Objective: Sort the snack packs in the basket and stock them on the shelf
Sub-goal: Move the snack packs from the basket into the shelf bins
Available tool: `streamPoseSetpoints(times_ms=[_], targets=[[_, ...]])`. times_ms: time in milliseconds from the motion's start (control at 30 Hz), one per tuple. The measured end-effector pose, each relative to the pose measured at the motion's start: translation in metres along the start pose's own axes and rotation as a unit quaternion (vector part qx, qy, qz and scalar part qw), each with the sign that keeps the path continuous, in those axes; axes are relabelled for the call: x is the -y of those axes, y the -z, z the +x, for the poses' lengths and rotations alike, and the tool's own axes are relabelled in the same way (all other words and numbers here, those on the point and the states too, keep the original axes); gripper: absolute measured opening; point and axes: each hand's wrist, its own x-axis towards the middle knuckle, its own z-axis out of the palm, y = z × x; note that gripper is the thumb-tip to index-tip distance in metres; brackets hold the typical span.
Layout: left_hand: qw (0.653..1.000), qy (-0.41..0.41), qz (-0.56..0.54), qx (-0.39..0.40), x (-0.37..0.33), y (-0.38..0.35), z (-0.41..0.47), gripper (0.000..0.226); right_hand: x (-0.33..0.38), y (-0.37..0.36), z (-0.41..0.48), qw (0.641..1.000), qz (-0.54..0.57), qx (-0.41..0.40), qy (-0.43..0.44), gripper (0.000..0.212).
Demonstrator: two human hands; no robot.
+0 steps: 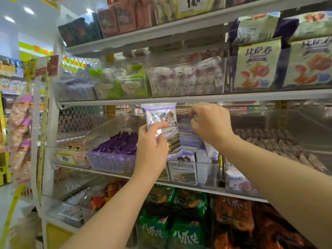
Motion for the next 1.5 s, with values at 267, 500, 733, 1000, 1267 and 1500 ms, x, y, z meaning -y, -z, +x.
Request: streamPoseSetpoints(times_ms=[267,500,733,1000,1267,1500], targets=[[1.0,0.003,-0.015,0.015,0.006,-0.003,-0.001,0.033,-0.025,-0.019,-0.026,0.993,0.002,0.112,-0.03,0.025],[0.999,-0.017,-0.038,0.028,0.006,-0.002,0.001,0.037,-0.048,0.011,-0.042,0.964,0.011,0.251,0.084,0.027],[0.992,-0.038,-0.081,0.09,0.003,-0.016,0.004,0.051,-0.05,0.034,-0.026,0.934,0.245,0.26,-0.024,0.048],[0.97,-0.026,-0.122,0.21,-0.014,-0.043,0.018,0.069,-0.043,0.049,-0.011,0.803,0.542,0.195,-0.149,0.051],[0.996,-0.066,0.05,0.042,-0.044,-0.063,0.06,0.027,-0.045,0.056,-0.024,0.957,0.286,-0.05,0.013,0.037],[0.964,0.05,-0.109,0.239,-0.033,-0.099,0.066,0.033,-0.056,0.015,-0.045,0.977,0.21,-0.008,-0.037,0.054]])
